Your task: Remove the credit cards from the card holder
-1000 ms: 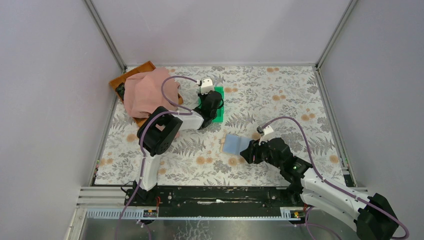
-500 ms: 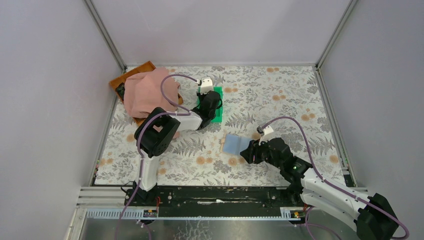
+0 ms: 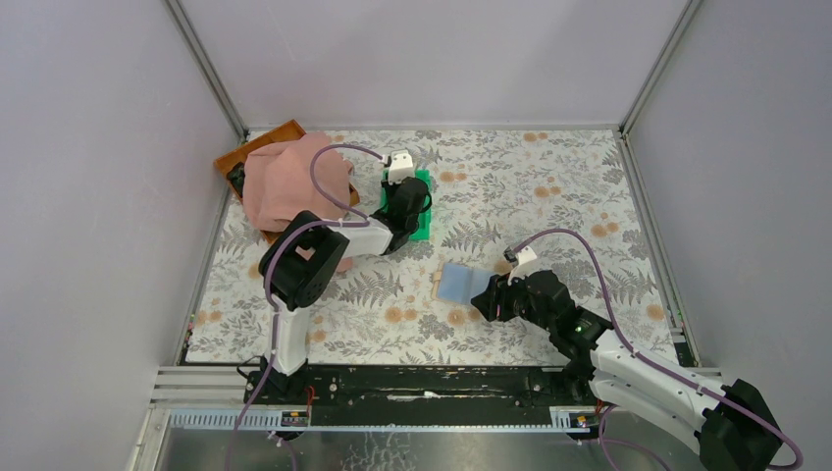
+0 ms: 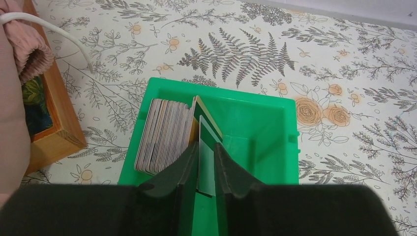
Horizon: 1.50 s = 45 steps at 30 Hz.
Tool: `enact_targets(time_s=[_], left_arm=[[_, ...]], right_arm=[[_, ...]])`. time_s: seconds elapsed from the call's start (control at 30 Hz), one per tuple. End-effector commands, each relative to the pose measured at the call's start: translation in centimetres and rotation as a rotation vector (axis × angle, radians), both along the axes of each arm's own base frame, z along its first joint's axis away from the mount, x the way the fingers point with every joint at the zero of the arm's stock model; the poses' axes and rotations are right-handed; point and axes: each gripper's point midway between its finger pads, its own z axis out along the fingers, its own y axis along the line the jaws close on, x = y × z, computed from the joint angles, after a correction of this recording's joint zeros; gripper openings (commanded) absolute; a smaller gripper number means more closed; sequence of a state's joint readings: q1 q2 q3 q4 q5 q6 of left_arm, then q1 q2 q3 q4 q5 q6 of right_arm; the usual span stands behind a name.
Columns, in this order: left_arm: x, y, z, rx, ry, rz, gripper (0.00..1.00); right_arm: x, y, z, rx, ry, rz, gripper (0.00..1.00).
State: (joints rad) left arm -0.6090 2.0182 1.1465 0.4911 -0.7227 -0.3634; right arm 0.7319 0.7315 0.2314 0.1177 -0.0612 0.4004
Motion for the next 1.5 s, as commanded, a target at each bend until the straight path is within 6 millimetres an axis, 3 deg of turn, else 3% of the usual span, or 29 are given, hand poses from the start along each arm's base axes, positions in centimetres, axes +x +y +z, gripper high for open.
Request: enact_targets(time_s=[0.0,0.73,0.87,0.97,1.03,1.1,1.17,1.2,1.3,1.33,1.4,1.43,1.47], left_arm=[[-0.1,1.4,1.8,0.016,-0.032,0.040,0.25],[-1.1,2.2,5.8,-0.027,-0.088,0.042,0.26],[-2.8,1.2,7.3,-0.074,-0.120,0.002,0.26],[-5.4,-1.4,8.1,-0.063,-0.130,-0.073,0.27],[-7.5,-3.0,8.3,-0.077,-0.124,-0.122,0.30],[-9.7,-4.6,7.9,-0.138,-0.098,-0.206,0.40],[-12.0,-6.3,7.7,-0.255,-0.053,-0.338,0.94],[-13.2,-6.9,7.9,-0.295,-0.046,-0.407,0.99],[-16.3,-7.0,8.6,-0.357,-0.034,-0.526,1.00],[-17.2,-6.7,8.6,-0.354,-0.025,-0.553,1.00],[-19.1,-6.3,8.8,-0.338,-0.011,-0.624,1.00],[-19.7,-5.9,8.5,-0.329,0.005,-0.632,1.00],[-20.2,-5.4,7.8,-0.320,0.028,-0.632,1.00]], right_arm=[[0.9,0.3,1.2,0.030,-0.045,-0.020,0.52],[1.0,0.3,1.0,0.022,-0.040,-0.019,0.52],[1.0,0.2,0.9,0.019,-0.039,-0.022,0.53],[1.0,0.2,0.9,0.015,-0.038,-0.025,0.51],[1.1,0.0,0.8,0.009,-0.038,-0.036,0.35],[1.2,-0.3,0.9,0.007,-0.040,-0.056,0.09],[1.5,-0.8,0.9,0.007,-0.049,-0.086,0.01],[1.7,-1.1,1.0,0.007,-0.054,-0.110,0.08],[2.6,-2.9,1.1,-0.021,-0.076,-0.223,0.63],[2.9,-3.6,1.1,-0.032,-0.085,-0.263,0.75],[3.4,-4.8,1.3,-0.046,-0.101,-0.335,0.80],[3.6,-5.4,1.2,-0.053,-0.102,-0.372,0.77],[3.8,-6.1,1.0,-0.063,-0.103,-0.407,0.65]])
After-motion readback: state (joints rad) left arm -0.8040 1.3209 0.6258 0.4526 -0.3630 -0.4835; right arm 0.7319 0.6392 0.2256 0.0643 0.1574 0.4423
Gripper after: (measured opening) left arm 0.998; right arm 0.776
